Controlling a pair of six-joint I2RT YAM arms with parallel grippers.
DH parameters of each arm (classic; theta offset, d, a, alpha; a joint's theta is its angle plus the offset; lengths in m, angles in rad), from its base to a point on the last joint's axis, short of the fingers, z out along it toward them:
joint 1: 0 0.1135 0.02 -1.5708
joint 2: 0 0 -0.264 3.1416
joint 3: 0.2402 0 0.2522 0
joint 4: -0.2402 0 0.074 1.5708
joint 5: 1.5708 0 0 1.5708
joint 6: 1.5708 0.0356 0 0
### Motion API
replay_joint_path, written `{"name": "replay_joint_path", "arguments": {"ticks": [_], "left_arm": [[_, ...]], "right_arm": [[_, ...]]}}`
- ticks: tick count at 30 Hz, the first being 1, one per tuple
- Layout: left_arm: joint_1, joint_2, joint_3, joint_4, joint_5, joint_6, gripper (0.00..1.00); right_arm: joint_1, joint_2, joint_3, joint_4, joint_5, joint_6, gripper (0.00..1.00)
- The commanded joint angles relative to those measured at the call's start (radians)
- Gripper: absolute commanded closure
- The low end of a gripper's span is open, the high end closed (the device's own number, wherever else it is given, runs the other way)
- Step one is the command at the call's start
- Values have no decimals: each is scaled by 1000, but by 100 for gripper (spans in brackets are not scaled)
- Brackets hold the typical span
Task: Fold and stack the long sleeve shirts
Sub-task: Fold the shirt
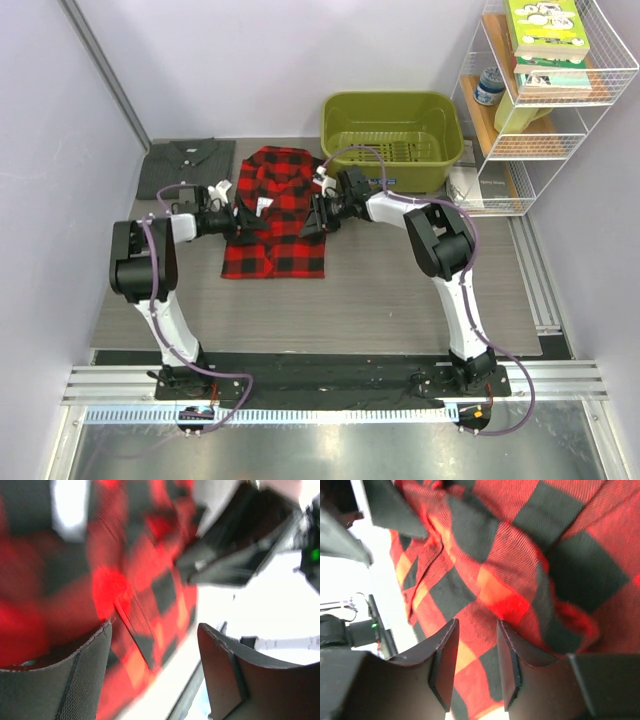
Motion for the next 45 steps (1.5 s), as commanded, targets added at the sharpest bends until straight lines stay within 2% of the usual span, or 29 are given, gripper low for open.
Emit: {"name": "replay_joint_path", "arguments": {"ticks": [1,2,5,10,13,17,19,21,23,26,27,28,29,31,32,33,35,37,41,45], "left_arm": [[11,-202,-43,-235,114,214,29],[11,-248,-44,-288,130,296,28],[13,-284,-74,-425,116,375,27],[25,-215,-107,-471,48,394,31],[51,-155,-106,-460,8,383,32],[100,-92,-113,-517,-84,377,34],[140,-87,-124,-534,-83,386,33],[155,-128,-126,-560,-19,447,30],[155,-249,-121,-574,2,504,27],[133,-427,-101,-632,-56,677,21],[87,-467,-82,-673,-91,734,21],[50,-557,-77,-693,-212,870,21],[-32,-599,-99,-699,-266,930,19],[-123,-699,-168,-641,-428,1085,15],[-181,-789,-205,-614,-463,1136,12],[-209,-828,-288,-574,-502,1168,8],[-289,-908,-352,-494,-586,1276,3],[-332,-946,-438,-422,-621,1329,2],[-464,-992,-557,-292,-722,1429,13],[-541,-957,-635,-184,-776,1461,22]], "right_arm": [[10,-172,-16,-54,-65,50,57],[18,-196,-39,-37,-84,75,57],[68,-243,-157,41,-119,140,57],[110,-168,-214,70,-112,126,58],[87,-103,-213,37,-86,65,60],[45,-74,-225,-86,-54,-56,60],[29,-83,-228,-143,-35,-102,61],[25,-104,-220,-210,-50,-148,61],[35,-167,-197,-240,-79,-159,61],[64,-239,-148,-241,-133,-153,61],[68,-247,-133,-235,-144,-141,60],[73,-246,-101,-224,-139,-133,60],[79,-238,-84,-214,-130,-127,60],[79,-212,-26,-186,-98,-116,60],[79,-169,-3,-181,-89,-113,60],[79,-146,26,-183,-84,-110,60],[82,-80,108,-175,-80,-95,60],[93,-46,174,-154,-61,-77,60],[119,24,269,-128,-37,-63,60],[142,85,321,-123,-20,-72,59]]}}
